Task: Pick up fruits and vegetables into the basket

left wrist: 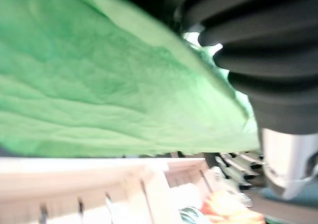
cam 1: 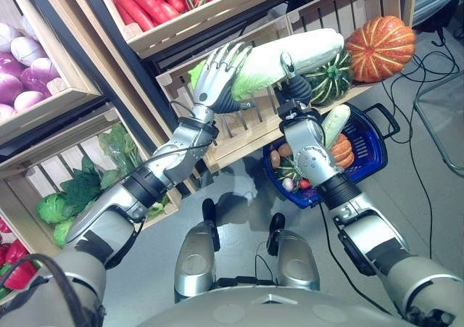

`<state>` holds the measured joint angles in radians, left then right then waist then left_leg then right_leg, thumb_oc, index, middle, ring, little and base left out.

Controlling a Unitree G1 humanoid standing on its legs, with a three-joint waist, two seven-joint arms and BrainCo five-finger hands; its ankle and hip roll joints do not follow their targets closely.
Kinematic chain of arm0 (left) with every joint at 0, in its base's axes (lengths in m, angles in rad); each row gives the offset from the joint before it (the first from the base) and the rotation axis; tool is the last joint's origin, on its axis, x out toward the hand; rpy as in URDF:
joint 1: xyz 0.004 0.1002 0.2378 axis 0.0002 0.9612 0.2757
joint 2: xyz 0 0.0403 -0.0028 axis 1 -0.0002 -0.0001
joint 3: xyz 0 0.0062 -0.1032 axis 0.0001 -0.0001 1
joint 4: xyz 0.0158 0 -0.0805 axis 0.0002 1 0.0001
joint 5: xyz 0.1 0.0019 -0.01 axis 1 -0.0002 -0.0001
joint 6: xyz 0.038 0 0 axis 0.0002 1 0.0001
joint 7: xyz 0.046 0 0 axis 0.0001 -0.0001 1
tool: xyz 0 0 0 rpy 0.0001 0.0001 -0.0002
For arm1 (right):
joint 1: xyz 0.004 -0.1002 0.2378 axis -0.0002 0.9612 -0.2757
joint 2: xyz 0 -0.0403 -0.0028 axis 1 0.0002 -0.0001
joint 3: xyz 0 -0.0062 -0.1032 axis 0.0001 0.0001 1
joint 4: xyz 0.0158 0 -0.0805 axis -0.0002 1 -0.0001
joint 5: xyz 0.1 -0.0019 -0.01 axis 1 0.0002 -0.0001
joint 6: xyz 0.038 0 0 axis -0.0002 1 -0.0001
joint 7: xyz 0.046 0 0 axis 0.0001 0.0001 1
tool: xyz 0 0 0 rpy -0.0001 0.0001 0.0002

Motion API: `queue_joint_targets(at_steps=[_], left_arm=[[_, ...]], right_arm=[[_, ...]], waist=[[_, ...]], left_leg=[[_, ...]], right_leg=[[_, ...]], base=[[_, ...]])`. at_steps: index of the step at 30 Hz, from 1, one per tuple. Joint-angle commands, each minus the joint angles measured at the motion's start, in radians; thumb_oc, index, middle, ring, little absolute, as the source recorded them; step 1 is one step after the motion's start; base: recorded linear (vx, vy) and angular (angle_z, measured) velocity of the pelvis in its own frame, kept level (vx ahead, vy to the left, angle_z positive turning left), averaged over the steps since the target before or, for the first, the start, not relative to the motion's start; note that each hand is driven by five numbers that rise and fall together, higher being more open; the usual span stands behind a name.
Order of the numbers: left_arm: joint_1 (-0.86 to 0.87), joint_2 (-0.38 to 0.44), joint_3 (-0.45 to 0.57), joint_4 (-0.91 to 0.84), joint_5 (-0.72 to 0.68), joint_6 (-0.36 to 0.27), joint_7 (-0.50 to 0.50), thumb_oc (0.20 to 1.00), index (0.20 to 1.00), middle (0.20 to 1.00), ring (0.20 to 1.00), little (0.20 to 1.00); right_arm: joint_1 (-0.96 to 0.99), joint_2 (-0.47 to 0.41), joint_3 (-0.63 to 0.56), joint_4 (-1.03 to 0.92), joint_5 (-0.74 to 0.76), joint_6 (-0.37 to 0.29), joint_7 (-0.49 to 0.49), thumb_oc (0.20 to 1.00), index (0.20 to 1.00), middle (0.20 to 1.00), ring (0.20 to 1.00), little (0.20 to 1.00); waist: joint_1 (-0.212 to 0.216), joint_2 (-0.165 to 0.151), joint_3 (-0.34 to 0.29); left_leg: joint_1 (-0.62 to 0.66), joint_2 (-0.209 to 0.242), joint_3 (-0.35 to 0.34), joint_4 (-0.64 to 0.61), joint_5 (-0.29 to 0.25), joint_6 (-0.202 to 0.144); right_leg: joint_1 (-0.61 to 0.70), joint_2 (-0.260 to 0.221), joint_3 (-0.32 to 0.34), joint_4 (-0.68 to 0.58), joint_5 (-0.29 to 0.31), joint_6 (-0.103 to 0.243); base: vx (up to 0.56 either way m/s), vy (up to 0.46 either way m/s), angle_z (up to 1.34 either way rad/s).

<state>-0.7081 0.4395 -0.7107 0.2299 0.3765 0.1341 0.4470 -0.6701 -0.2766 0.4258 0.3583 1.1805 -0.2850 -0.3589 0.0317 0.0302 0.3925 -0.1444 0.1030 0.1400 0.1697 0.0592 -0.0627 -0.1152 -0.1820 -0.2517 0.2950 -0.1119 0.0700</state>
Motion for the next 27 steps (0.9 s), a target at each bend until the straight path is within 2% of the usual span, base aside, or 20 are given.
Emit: queue_joint_targets(at_steps=[1,5,9,16,21,23,27], left_arm=[[0.144,-0.01,-0.025,0.043,-0.301,-0.015,-0.033,1.0,1.0,1.0,1.0,1.0],[0.254,0.017,0.064,-0.01,-0.452,-0.104,-0.032,1.0,1.0,1.0,1.0,1.0],[0.361,0.033,0.156,-0.036,-0.491,-0.185,-0.053,1.0,1.0,1.0,1.0,1.0],[0.506,0.08,0.267,-0.07,-0.484,-0.294,-0.063,1.0,1.0,1.0,1.0,1.0],[0.559,0.096,0.291,-0.071,-0.459,-0.33,-0.046,1.0,1.0,1.0,1.0,1.0],[0.566,0.104,0.291,-0.073,-0.461,-0.34,-0.043,1.0,1.0,1.0,1.0,1.0],[0.576,0.107,0.293,-0.078,-0.504,-0.345,-0.06,1.0,1.0,1.0,1.0,1.0]], right_arm=[[-0.173,0.024,-0.179,-0.221,-0.121,-0.191,0.056,0.2,0.2,0.2,0.2,0.2],[-0.118,-0.045,-0.263,-0.327,-0.261,-0.238,0.027,0.2,0.2,0.2,0.2,0.2],[-0.03,-0.102,-0.343,-0.429,-0.388,-0.277,-0.02,0.2,0.2,0.2,0.2,0.2],[0.156,-0.199,-0.481,-0.506,-0.478,-0.341,-0.072,0.2,0.2,0.2,0.2,0.2],[0.261,-0.232,-0.529,-0.502,-0.499,-0.362,-0.091,0.2,0.2,0.2,0.2,0.2],[0.292,-0.247,-0.543,-0.488,-0.55,-0.352,-0.129,0.2,0.2,0.2,0.2,0.2],[0.355,-0.283,-0.566,-0.45,-0.694,-0.284,-0.246,0.2,0.2,0.2,0.2,0.2]], waist=[[-0.016,-0.015,0.016],[-0.013,-0.012,0.059],[-0.021,-0.007,0.085],[-0.053,0.002,0.124],[-0.074,0.002,0.127],[-0.082,0.002,0.127],[-0.098,0.004,0.127]], left_leg=[[0.031,0.002,0.01,0.08,-0.147,-0.014],[-0.013,-0.001,0.004,0.096,-0.143,-0.01],[-0.044,-0.001,0.006,0.107,-0.139,-0.008],[-0.104,0.0,0.021,0.123,-0.132,-0.002],[-0.145,0.004,0.032,0.125,-0.124,-0.001],[-0.16,0.007,0.037,0.127,-0.122,-0.001],[-0.196,0.01,0.044,0.139,-0.124,-0.003]], right_leg=[[0.01,-0.027,0.013,-0.073,0.055,0.042],[-0.036,-0.024,0.008,-0.046,0.056,0.034],[-0.073,-0.022,0.005,-0.025,0.055,0.026],[-0.149,-0.012,0.021,0.015,0.05,0.013],[-0.206,-0.005,0.036,0.036,0.05,0.009],[-0.225,-0.003,0.04,0.044,0.049,0.009],[-0.27,0.0,0.053,0.066,0.044,0.012]], base=[[-0.13,-0.066,-0.01],[-0.15,-0.073,-0.01],[-0.1,-0.035,0.01],[-0.07,-0.026,-0.04],[-0.06,-0.028,-0.05],[-0.03,-0.031,-0.1],[-0.03,-0.036,-0.09]])
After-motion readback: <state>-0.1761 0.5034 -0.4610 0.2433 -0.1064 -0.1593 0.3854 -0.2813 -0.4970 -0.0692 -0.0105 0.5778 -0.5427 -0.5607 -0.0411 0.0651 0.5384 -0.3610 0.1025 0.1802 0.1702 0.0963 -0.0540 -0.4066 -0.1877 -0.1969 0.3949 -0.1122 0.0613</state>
